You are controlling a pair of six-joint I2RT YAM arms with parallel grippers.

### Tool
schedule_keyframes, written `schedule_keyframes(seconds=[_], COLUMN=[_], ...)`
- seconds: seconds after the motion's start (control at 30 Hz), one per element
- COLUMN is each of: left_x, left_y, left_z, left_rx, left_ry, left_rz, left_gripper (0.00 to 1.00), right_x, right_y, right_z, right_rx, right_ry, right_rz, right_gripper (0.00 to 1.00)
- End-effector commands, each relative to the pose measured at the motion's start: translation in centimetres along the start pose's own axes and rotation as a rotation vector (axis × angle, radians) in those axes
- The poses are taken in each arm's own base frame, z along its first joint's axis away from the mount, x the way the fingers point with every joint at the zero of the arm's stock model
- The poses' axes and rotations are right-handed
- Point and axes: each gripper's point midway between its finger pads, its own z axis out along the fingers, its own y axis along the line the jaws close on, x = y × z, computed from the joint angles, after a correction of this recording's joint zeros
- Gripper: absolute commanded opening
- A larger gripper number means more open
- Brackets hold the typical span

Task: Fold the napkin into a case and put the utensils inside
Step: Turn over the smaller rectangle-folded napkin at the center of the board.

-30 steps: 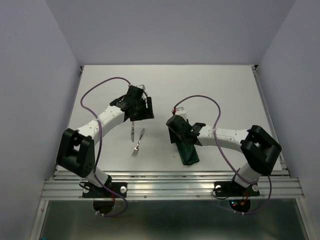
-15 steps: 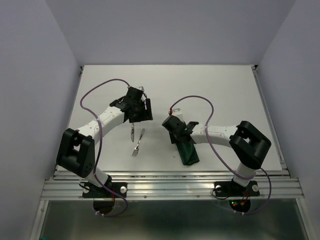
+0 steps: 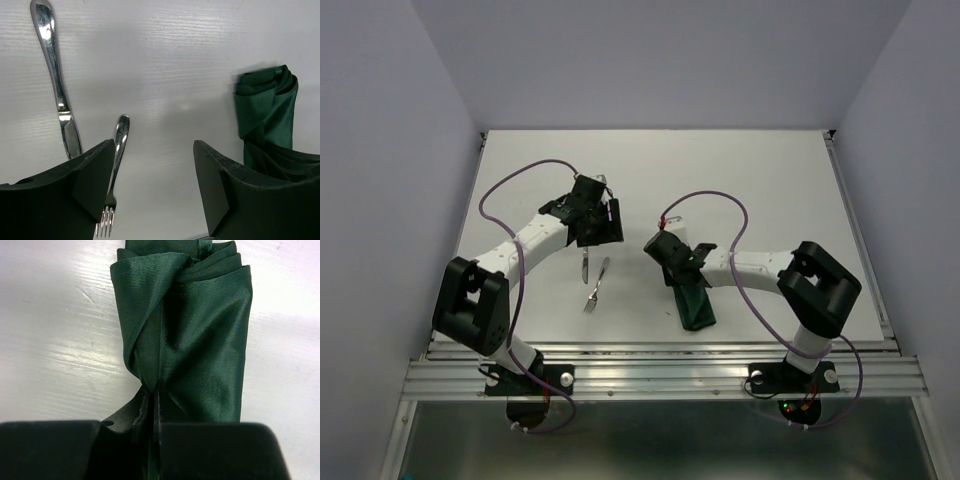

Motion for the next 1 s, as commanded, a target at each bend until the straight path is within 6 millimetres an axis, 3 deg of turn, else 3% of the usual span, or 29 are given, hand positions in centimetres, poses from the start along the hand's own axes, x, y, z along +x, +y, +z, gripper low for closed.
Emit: schedule_keyframes(seconds=[0.0, 0.33, 0.57, 0.97], left_x=[-1.0, -1.5, -1.5, -3.3], left_y=[0.3, 0.6, 1.4, 3.7], left_z=[-1.3, -1.9, -2.1, -5.4], left_rx=[-0.005, -0.009, -0.03, -0.049], left_ry=[-0.051, -0.078, -0.081, -0.153], left_rz=[-0.008, -0.017, -0.039, -0.072], left_gripper=[0.75, 0.75, 0.75, 0.75], right_x=[-0.3, -2.2, -2.5, -4.2], right_y=[1.9, 5.3, 7.0, 9.9], right_z=[-0.6, -3.7, -4.3, -5.5], right_rx=[-0.086, -0.313, -0.415, -0.62], right_ry=[-0.002, -0.042, -0.033, -0.017], right_rz=[0.016, 0.085, 0.124, 0.186], right_gripper=[0.01, 0.01, 0.01, 0.01])
